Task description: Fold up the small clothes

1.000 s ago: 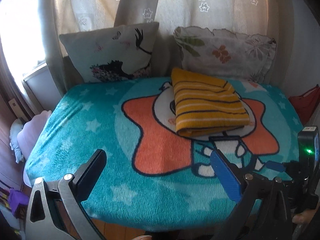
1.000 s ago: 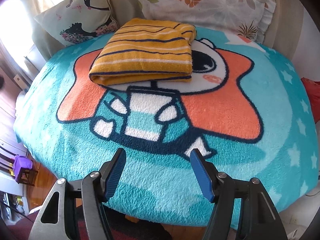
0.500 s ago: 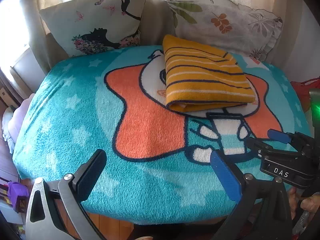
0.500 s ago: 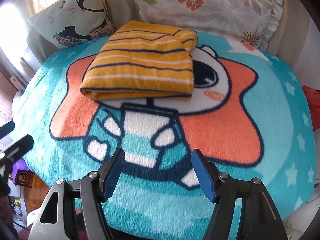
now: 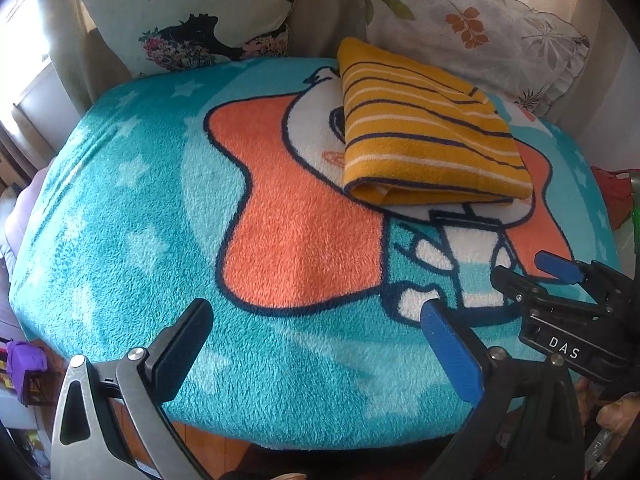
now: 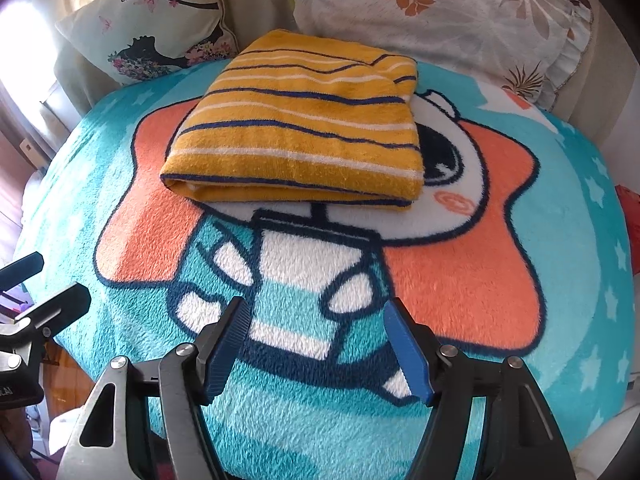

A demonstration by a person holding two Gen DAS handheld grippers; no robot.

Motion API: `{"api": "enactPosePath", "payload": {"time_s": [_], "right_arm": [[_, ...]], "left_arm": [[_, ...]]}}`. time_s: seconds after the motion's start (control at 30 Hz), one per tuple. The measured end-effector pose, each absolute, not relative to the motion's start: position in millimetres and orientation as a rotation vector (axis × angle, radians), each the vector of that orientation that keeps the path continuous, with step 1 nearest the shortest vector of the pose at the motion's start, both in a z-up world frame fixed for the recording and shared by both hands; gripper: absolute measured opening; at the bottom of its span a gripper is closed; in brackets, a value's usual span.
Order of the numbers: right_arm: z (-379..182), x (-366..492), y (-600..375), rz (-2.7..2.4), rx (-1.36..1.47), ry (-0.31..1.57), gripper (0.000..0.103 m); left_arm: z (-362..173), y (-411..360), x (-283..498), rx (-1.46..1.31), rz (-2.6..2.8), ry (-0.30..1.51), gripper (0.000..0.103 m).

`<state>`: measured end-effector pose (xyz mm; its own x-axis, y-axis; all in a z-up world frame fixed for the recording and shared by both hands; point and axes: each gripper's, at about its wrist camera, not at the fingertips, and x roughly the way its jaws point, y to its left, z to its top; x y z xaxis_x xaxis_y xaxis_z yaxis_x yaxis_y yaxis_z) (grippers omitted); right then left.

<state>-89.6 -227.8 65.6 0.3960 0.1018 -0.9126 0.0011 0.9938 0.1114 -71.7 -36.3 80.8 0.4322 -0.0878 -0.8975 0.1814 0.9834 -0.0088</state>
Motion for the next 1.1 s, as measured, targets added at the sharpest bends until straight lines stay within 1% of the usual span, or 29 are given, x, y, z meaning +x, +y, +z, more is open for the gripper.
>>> {"api": "enactPosePath", "payload": {"time_s": [0.57, 1.1], "right_arm": [[63, -67, -197, 0.092, 0.045, 1.18, 0.076], [55, -61, -197, 0.054, 0.036, 1.209, 0.077]], "left_arm": [[64, -20, -60, 0.057, -0.149, 1.169, 0.103], [51, -17, -56, 0.03, -0.151, 1.217, 0.103]]}}
